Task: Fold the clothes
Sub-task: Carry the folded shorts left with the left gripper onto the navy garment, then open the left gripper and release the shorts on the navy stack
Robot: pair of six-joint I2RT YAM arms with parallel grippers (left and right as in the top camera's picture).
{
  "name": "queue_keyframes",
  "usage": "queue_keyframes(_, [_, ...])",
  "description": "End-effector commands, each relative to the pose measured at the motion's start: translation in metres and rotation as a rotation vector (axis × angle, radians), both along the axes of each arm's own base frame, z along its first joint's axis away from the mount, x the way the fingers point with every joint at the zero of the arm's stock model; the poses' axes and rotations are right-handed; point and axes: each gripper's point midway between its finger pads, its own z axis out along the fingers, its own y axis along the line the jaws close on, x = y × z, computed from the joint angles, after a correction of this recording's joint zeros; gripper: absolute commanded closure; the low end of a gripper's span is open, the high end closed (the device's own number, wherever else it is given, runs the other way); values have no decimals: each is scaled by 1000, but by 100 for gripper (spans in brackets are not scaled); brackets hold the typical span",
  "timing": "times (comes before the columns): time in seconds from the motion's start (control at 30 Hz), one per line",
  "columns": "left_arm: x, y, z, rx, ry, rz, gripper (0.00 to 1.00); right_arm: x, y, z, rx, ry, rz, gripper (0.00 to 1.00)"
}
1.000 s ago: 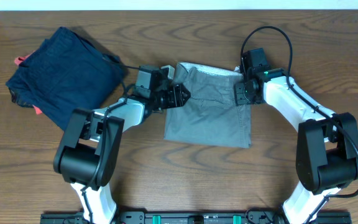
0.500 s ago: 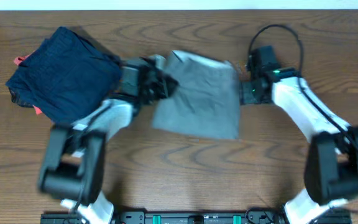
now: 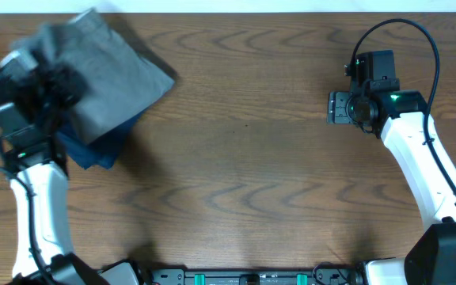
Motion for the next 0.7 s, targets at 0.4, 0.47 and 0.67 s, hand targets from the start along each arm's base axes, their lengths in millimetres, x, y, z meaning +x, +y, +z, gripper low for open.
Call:
queue_keyframes(0.4, [-46,108,-89,-182,209,283,2,-4,4,-3,32,28,15,26])
queue_keyframes(0.47, [-46,112,-72,-181,170,300,2,-6,4,-4,31,35,15,26])
queue_keyframes(0.67, [-52,106,15,-63,4,296,2,-9,3,-5,25,50,21,22])
